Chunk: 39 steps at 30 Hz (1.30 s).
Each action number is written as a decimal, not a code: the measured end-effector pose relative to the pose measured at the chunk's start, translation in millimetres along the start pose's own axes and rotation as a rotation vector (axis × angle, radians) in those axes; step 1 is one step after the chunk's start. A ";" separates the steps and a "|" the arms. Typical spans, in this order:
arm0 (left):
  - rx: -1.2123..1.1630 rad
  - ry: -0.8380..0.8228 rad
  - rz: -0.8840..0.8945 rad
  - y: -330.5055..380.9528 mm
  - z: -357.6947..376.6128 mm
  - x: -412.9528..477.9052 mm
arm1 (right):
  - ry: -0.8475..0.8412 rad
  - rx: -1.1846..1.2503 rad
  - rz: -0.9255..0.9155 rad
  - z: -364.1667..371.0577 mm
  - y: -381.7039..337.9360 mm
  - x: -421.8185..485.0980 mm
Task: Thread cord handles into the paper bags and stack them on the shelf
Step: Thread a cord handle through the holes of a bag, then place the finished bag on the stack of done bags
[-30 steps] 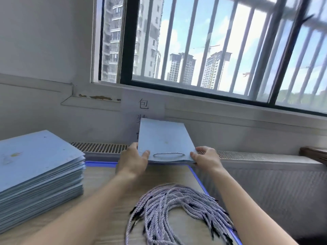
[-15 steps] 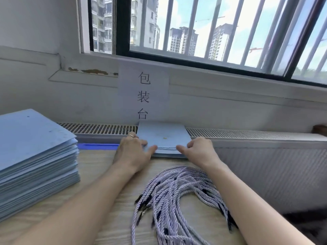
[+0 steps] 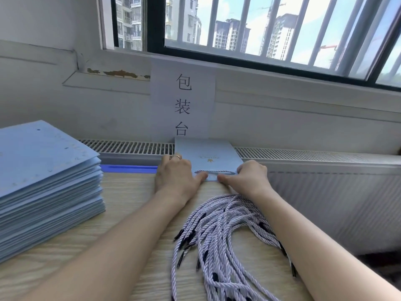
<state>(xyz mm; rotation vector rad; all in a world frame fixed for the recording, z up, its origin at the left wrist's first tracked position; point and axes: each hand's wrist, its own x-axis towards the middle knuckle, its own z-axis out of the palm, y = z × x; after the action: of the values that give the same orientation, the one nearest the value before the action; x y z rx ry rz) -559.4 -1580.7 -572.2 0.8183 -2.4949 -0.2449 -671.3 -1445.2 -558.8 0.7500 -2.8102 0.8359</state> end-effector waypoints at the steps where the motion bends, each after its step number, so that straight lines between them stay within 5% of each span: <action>1: -0.033 0.003 -0.008 -0.8 0.5 0.7 | 0.008 0.005 0.000 -0.8 -0.4 -0.6; 17: -0.362 0.101 -0.103 -16.6 -6.8 1.8 | 0.026 0.136 0.035 -23.2 17.6 2.4; 21: -0.338 -0.001 -0.083 -20.2 -8.3 6.3 | 0.011 0.189 0.061 -25.0 19.9 1.5; 30: -0.353 0.045 -0.029 -26.0 -6.9 5.6 | -0.041 0.287 0.103 -29.0 34.4 7.2; 39: -0.410 0.215 0.021 -23.5 -12.2 -1.8 | 0.059 0.235 -0.168 -69.8 7.7 -15.4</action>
<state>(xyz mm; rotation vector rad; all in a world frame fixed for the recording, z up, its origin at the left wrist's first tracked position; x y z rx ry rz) -540.0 -1598.7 -569.8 0.6106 -2.1476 -0.6033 -663.7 -1395.3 -507.6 0.9611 -2.5815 1.1483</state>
